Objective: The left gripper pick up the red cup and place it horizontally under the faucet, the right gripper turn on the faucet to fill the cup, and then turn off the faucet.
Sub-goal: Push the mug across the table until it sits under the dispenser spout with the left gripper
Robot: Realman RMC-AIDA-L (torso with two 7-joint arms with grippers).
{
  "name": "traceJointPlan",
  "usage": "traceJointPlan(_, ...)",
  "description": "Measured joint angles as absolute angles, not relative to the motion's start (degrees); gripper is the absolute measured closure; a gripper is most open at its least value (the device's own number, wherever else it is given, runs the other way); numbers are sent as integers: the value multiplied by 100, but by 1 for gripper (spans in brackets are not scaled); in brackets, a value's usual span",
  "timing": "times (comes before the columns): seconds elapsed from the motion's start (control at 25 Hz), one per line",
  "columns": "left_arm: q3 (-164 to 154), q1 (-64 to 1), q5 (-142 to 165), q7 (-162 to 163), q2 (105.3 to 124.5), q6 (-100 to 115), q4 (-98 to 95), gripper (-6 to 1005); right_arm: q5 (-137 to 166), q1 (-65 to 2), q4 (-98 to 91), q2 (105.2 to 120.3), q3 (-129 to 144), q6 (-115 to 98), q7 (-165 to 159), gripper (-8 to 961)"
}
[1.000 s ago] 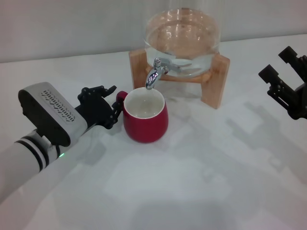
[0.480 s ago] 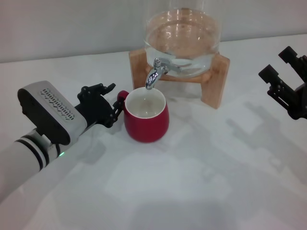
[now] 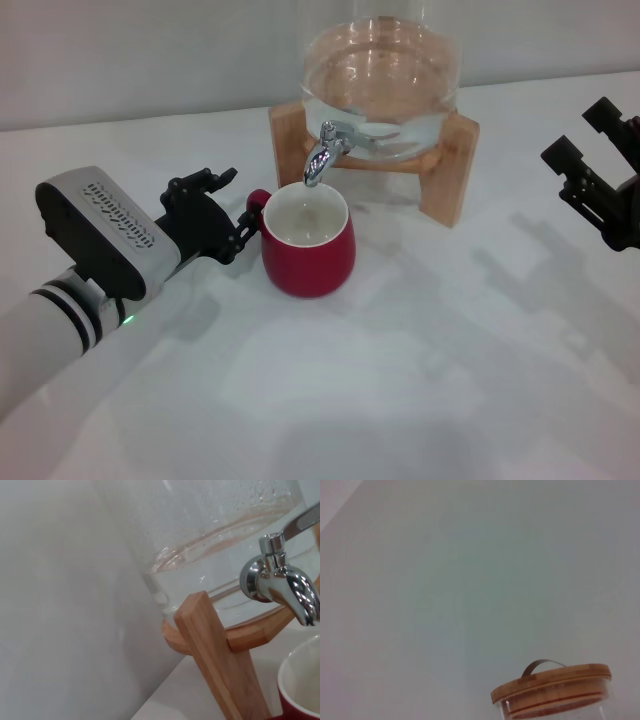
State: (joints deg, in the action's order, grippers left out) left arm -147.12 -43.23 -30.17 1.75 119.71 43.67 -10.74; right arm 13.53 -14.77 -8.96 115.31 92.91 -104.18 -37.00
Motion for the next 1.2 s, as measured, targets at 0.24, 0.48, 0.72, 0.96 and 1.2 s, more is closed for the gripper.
traceJointPlan(0.24, -14713, -4332, -3022, 175, 11971, 4359, -1065, 473, 1353, -1476, -896, 11531, 9298, -10424, -3700, 155)
traceJointPlan(0.48, -14657, -4310, -3023, 71, 11971, 4359, -1068, 441, 1353, -1476, -896, 11531, 9299, -10424, -3700, 157)
traceJointPlan(0.72, -14623, -4246, -3028, 8, 11969, 4359, -1160, 383, 1327, -1445, -896, 11525, 9293, -10438, -3700, 158)
traceJointPlan(0.96, -14624, -4083, -3025, -109, 11962, 4362, -1239, 376, 1319, -1460, -896, 11522, 9296, -10441, -3700, 160)
traceJointPlan(1.2, -14573, -3942, -3023, -165, 11969, 4392, -1239, 376, 1318, -1463, -896, 11522, 9298, -10441, -3700, 161)
